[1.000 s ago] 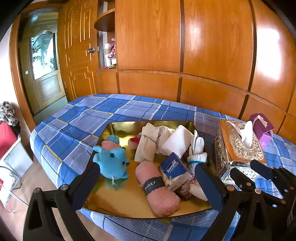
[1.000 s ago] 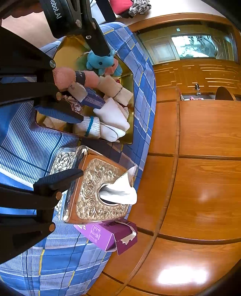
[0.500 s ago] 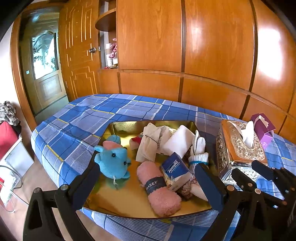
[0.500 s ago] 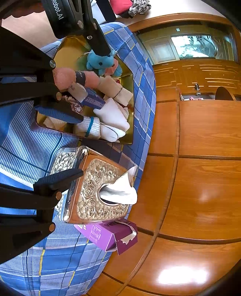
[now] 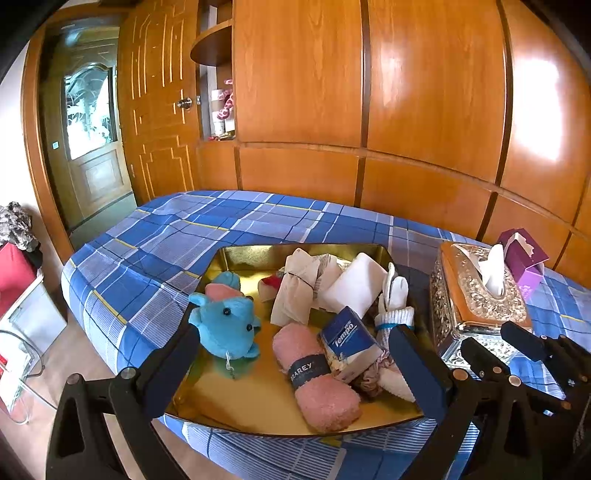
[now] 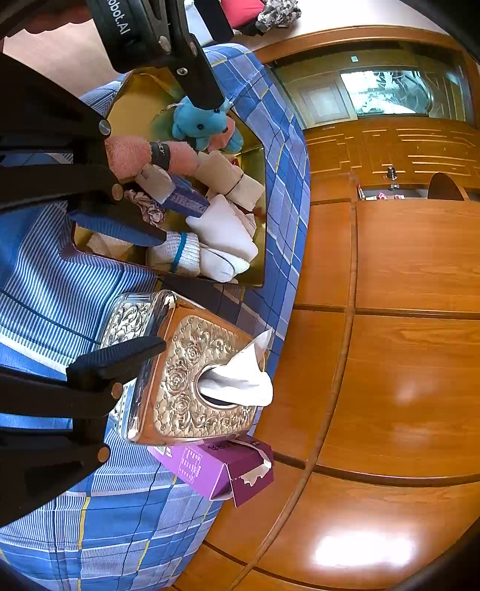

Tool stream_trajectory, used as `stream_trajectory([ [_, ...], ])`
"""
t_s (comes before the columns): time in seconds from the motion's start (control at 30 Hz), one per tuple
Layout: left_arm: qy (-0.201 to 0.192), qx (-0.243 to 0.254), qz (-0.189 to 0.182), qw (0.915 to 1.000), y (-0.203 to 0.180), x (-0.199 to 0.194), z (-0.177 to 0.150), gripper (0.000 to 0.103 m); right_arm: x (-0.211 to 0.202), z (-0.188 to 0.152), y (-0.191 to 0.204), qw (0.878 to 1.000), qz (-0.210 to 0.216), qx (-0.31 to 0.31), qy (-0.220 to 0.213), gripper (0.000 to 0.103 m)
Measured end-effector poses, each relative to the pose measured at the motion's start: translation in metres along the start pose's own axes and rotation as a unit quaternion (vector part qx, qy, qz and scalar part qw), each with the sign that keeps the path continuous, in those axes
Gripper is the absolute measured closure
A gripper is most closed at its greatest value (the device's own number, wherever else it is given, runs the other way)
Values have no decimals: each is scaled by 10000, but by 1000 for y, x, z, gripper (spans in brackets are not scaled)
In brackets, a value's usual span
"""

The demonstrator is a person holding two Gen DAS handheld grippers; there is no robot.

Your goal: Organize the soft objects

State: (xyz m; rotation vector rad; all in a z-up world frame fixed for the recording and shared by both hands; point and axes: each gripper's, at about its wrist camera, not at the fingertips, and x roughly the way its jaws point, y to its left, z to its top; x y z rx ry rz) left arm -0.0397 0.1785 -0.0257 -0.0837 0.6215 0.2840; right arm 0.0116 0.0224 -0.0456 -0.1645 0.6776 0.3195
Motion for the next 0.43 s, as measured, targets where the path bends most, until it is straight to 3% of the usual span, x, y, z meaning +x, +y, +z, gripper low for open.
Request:
stream_trajectory([
  [0.43,-166,-48,24,9998,2,-4,1,1,-7,0,-3,9999,-73,60,-133,52],
])
